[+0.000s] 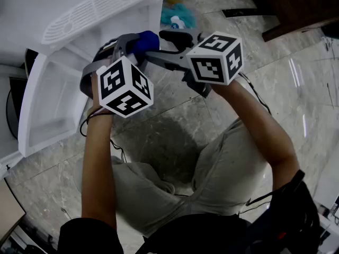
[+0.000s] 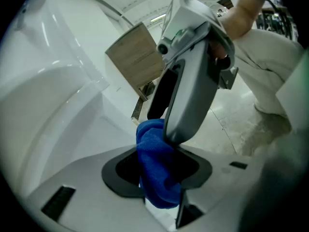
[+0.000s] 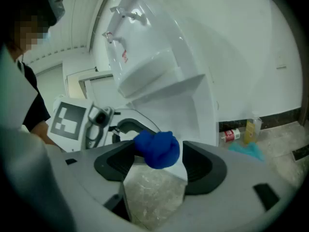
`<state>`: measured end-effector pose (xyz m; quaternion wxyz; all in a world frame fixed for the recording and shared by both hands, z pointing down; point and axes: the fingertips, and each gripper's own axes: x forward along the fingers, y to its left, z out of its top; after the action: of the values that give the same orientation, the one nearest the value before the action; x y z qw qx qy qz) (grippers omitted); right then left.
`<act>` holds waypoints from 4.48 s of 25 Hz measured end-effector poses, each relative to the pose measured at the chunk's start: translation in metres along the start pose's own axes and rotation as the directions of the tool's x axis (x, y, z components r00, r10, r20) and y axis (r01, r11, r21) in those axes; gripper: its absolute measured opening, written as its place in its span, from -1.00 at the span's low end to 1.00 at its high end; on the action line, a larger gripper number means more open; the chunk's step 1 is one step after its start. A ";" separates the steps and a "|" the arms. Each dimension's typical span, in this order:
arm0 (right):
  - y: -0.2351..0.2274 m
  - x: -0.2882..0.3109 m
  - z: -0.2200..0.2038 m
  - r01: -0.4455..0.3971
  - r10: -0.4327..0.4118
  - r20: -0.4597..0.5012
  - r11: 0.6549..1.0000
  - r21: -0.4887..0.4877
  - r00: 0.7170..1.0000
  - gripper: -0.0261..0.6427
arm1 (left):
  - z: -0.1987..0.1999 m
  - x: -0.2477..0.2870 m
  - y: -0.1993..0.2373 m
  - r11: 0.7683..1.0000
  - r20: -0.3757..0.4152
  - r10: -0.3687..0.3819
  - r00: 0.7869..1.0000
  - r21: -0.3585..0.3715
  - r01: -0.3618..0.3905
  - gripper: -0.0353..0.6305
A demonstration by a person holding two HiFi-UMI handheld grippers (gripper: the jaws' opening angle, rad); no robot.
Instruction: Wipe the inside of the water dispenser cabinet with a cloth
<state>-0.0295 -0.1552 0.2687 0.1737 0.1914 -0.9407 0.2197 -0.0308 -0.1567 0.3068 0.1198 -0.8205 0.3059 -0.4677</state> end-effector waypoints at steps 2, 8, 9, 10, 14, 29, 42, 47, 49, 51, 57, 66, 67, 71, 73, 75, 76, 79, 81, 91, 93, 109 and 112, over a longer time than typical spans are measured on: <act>-0.001 0.004 -0.004 -0.018 0.018 -0.026 0.999 0.034 0.999 -0.07 | 0.005 -0.006 -0.001 0.998 0.000 0.017 1.000 0.060 -0.017 -0.47; 0.023 0.020 0.005 -0.140 0.143 -0.029 0.987 0.081 0.989 -0.08 | 0.001 -0.028 -0.001 0.981 0.037 0.006 0.999 0.192 -0.013 -0.47; 0.026 0.022 0.004 -0.157 0.160 -0.032 0.984 0.086 0.987 -0.08 | 0.001 -0.030 -0.004 0.977 0.055 -0.015 0.998 0.213 0.003 -0.47; 0.029 0.023 0.002 -0.174 0.179 -0.039 0.980 0.094 0.983 -0.08 | 0.000 -0.032 -0.008 0.974 0.071 -0.038 0.997 0.226 0.021 -0.47; 0.039 0.029 -0.006 -0.213 0.219 -0.084 0.974 0.078 0.972 -0.36 | -0.009 -0.032 -0.017 0.970 0.067 -0.093 0.993 0.229 0.075 -0.46; 0.000 0.026 0.018 0.002 -0.023 -0.131 0.986 -0.164 0.991 -0.58 | -0.062 -0.062 0.018 1.000 0.087 -0.023 0.996 -0.016 0.024 -0.36; -0.055 0.158 -0.026 0.053 -0.162 -0.175 0.862 -0.505 0.971 -0.58 | -0.105 -0.098 -0.024 0.975 -0.092 -0.221 0.971 0.011 0.223 -0.88; -0.044 0.208 -0.057 0.019 -0.156 -0.200 0.830 -0.557 0.967 -0.57 | -0.134 -0.104 -0.033 0.970 -0.150 -0.242 0.959 -0.004 0.244 -0.88; -0.043 0.228 -0.067 -0.004 -0.172 -0.224 0.786 -0.619 0.959 -0.57 | -0.140 -0.105 -0.034 0.969 -0.168 -0.243 0.955 0.006 0.248 -0.88; -0.041 0.249 -0.073 -0.043 -0.208 -0.251 0.682 -0.730 0.945 -0.57 | -0.142 -0.108 -0.036 0.966 -0.175 -0.251 0.952 0.015 0.258 -0.88; -0.050 0.315 -0.091 -0.159 -0.350 -0.320 0.420 -0.894 0.880 -0.57 | -0.135 -0.108 -0.048 0.955 -0.178 -0.279 0.944 0.050 0.292 -0.88; -0.071 0.325 -0.072 0.006 -0.324 -0.218 0.569 -0.823 0.920 -0.57 | -0.138 -0.101 -0.049 0.950 -0.188 -0.292 0.938 0.059 0.308 -0.88; -0.067 0.321 -0.074 0.017 -0.315 -0.207 0.583 -0.813 0.926 -0.57 | -0.144 -0.100 -0.049 0.949 -0.201 -0.294 0.934 0.055 0.310 -0.88; -0.052 0.312 -0.081 0.030 -0.281 -0.196 0.636 -0.771 0.939 -0.57 | -0.146 -0.098 -0.046 0.953 -0.205 -0.289 0.935 0.027 0.301 -0.88; -0.057 0.315 -0.083 0.007 -0.287 -0.214 0.613 -0.790 0.934 -0.57 | -0.138 -0.095 -0.049 0.952 -0.199 -0.290 0.936 0.040 0.304 -0.88; -0.069 0.325 -0.079 -0.008 -0.293 -0.226 0.596 -0.803 0.929 -0.57 | -0.133 -0.093 -0.050 0.948 -0.200 -0.295 0.934 0.060 0.312 -0.88; -0.075 0.331 -0.073 -0.003 -0.297 -0.229 0.606 -0.796 0.927 -0.57 | -0.133 -0.092 -0.050 0.947 -0.205 -0.296 0.933 0.066 0.314 -0.88; -0.083 0.333 -0.061 0.030 -0.316 -0.228 0.641 -0.767 0.921 -0.55 | -0.139 -0.088 -0.048 0.946 -0.222 -0.294 0.930 0.074 0.317 -0.88; -0.076 0.329 -0.063 0.067 -0.317 -0.210 0.678 -0.732 0.925 -0.55 | -0.145 -0.089 -0.050 0.944 -0.231 -0.299 0.926 0.068 0.322 -0.88; -0.076 0.332 -0.066 0.041 -0.324 -0.231 0.654 -0.755 0.918 -0.55 | -0.129 -0.095 -0.050 0.946 -0.208 -0.286 0.935 0.095 0.310 -0.88; -0.083 0.336 -0.060 0.042 -0.329 -0.240 0.663 -0.747 0.913 -0.55 | -0.129 -0.096 -0.050 0.947 -0.202 -0.282 0.938 0.096 0.306 -0.88; -0.045 0.258 0.031 0.140 -0.077 0.357 0.978 -0.156 0.931 -0.55 | -0.099 -0.093 -0.054 0.947 -0.152 -0.284 0.947 0.113 0.302 -0.88; -0.021 0.229 0.071 0.078 0.026 0.531 0.982 -0.172 0.847 -0.55 | -0.107 -0.097 -0.054 0.948 -0.185 -0.277 0.943 0.105 0.299 -0.88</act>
<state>-0.2362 -0.2714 0.3100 -0.0728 0.2401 -0.9657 0.0668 -0.1362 -0.0450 0.3221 0.0777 -0.8043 0.1598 -0.5670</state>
